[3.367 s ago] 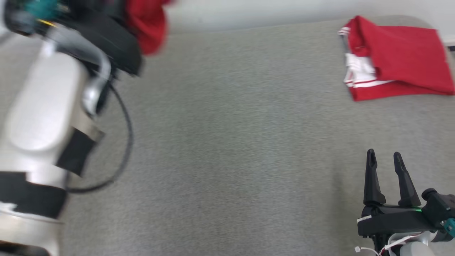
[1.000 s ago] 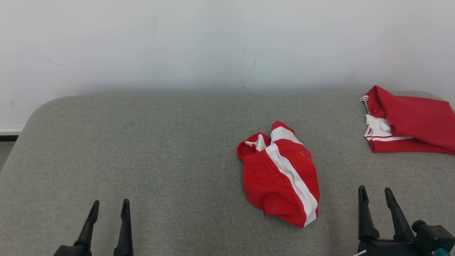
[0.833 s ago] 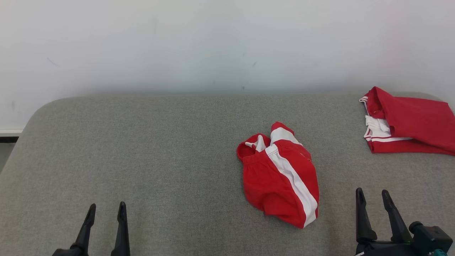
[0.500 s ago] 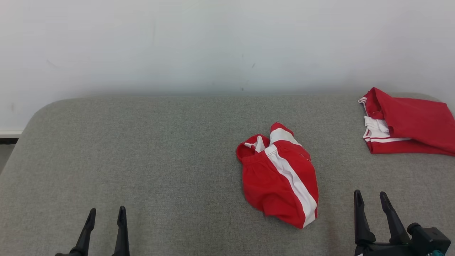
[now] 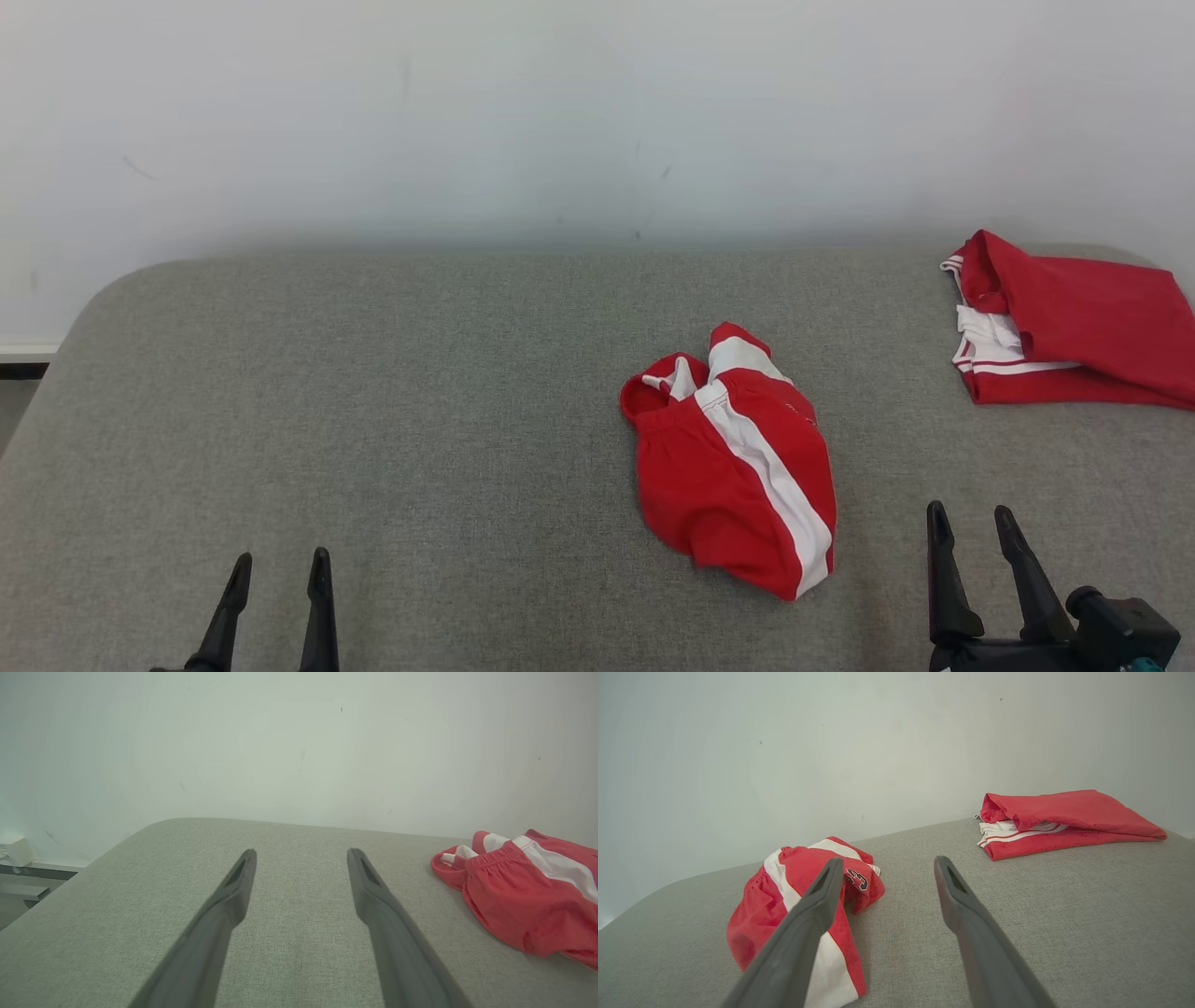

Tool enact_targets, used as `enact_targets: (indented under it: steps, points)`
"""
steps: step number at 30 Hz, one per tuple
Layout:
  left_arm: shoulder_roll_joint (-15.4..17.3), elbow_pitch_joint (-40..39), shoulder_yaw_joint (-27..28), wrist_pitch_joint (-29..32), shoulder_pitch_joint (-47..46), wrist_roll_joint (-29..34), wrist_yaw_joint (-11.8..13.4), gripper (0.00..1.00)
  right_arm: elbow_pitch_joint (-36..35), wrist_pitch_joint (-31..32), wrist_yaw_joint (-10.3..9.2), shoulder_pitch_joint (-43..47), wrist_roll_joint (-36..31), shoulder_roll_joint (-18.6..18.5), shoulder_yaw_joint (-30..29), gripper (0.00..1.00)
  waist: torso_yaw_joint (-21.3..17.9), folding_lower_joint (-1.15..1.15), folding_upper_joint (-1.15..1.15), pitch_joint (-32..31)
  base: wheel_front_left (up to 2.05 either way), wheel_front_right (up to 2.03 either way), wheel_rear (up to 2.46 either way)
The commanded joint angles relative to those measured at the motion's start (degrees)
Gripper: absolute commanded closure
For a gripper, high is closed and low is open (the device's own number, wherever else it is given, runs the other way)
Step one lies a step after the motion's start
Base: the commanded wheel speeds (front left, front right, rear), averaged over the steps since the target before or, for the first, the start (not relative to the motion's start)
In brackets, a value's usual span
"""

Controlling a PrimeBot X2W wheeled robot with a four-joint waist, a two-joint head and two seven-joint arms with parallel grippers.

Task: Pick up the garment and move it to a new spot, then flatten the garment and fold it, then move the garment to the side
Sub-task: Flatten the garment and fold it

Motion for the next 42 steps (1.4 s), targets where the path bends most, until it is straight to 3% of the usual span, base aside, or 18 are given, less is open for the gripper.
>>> enact_targets:
  steps: [1, 14, 20, 31, 42]
  points:
    - [-0.2, 0.1, 0.3, -0.2, 0.3, 0.5, 0.0, 0.0, 0.0, -0.3, -0.17, 0.5, 0.1, -0.1, 0.0, 0.0, 0.0, 0.0, 0.0, 0.0, 0.0, 0.0, 0.0]
    - [-0.5, 0.6, 0.3, -0.2, 0.1, 1.2, -0.5, 0.0, -0.1, -0.3, -0.17, 0.6, 0.1, 0.1, 0.0, 0.0, -0.3, 0.0, 0.0, 0.2, 0.0, 0.0, 0.0]
    - [1.0, 1.9, -3.2, -0.2, -4.5, 2.0, -0.4, 0.0, 0.2, -0.3, -0.17, -0.4, 0.4, 0.1, 0.6, 0.0, -1.1, 0.0, 0.0, 1.1, 0.0, 0.0, 0.0]
    - [5.6, 9.2, -18.3, 0.8, -25.8, -2.7, -0.4, 0.0, 0.0, -0.3, -0.17, -3.1, 1.0, 0.4, 1.4, 0.0, -7.1, 0.0, 0.0, 6.7, 0.0, 0.0, 0.0]
    - [7.6, 19.1, -33.3, 2.7, -42.3, -10.2, -0.4, 0.0, -0.1, -0.3, -0.17, -5.6, 1.6, 0.8, 1.3, 0.0, -13.3, 0.0, 0.0, 11.7, 0.0, 0.0, 0.0]
